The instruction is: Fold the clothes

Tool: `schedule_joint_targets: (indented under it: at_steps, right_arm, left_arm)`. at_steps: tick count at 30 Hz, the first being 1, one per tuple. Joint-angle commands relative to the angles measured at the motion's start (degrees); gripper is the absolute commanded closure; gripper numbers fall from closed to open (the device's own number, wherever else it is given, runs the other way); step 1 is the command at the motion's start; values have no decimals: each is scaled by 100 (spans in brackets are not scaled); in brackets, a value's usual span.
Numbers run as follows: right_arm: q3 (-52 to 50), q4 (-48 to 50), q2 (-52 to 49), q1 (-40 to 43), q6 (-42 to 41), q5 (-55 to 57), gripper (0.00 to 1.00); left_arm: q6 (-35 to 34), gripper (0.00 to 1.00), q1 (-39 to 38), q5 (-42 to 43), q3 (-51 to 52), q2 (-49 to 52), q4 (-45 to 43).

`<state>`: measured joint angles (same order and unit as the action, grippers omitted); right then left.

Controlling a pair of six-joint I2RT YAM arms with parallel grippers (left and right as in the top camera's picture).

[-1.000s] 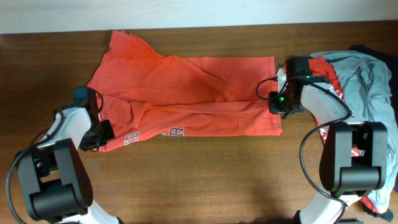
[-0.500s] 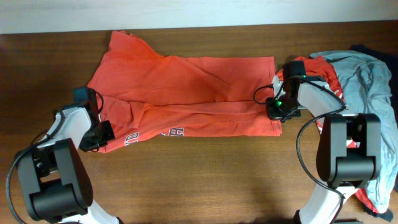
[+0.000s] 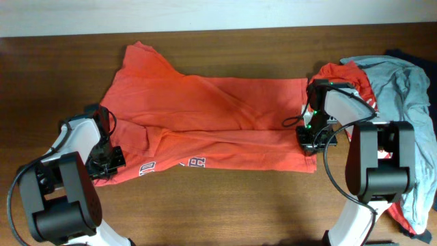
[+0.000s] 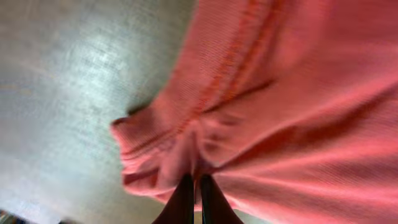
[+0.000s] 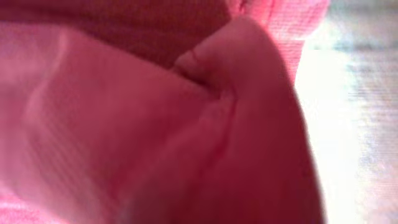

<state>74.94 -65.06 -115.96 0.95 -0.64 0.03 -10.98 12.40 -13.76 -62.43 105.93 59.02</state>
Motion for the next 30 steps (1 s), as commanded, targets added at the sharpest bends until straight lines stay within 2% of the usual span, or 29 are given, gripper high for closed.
schedule_joint_targets:
  at_steps: [1, 3, 8, 12, 17, 21, 22, 23, 24, 25, 30]
  right_arm:
    - [-170, -70, -238, -13, -227, 748, 88]
    - [-170, -111, -238, -13, -468, 990, 88]
    - [-162, -57, -236, -15, -586, 1067, 93]
    - [-61, -28, -28, -26, -581, 750, 93]
    - [103, -59, 763, -24, -564, 645, 93]
    - [350, -59, 1598, -26, -562, 420, 83]
    - [400, -57, 1777, -24, -560, 367, 76]
    - [437, -46, 1939, -24, -557, 334, 68]
    - [476, -17, 2138, -24, -557, 315, 56]
    - [492, 33, 2411, -24, -468, 313, 48]
    - [492, -11, 2846, -24, -236, 293, 48]
  left_arm:
    - [-162, 94, 42, -240, 59, 68, 177]
    - [-164, 98, 42, -341, 59, 68, 267]
    - [-487, 99, 42, -586, 57, 68, 313]
    - [-474, 99, 39, -227, -9, 42, 262]
    - [-70, 99, 39, 146, -24, -483, 33]
    - [402, 99, 39, 621, -24, -1414, -326]
    - [472, 99, 39, 715, -24, -1646, -415]
    - [531, 95, 39, 804, -24, -1897, -516]
    - [579, 66, 39, 876, -24, -2168, -669]
    - [831, 48, 39, 1099, -24, -2520, -1043]
    - [1043, 47, 42, 1515, -144, -2601, -2026]
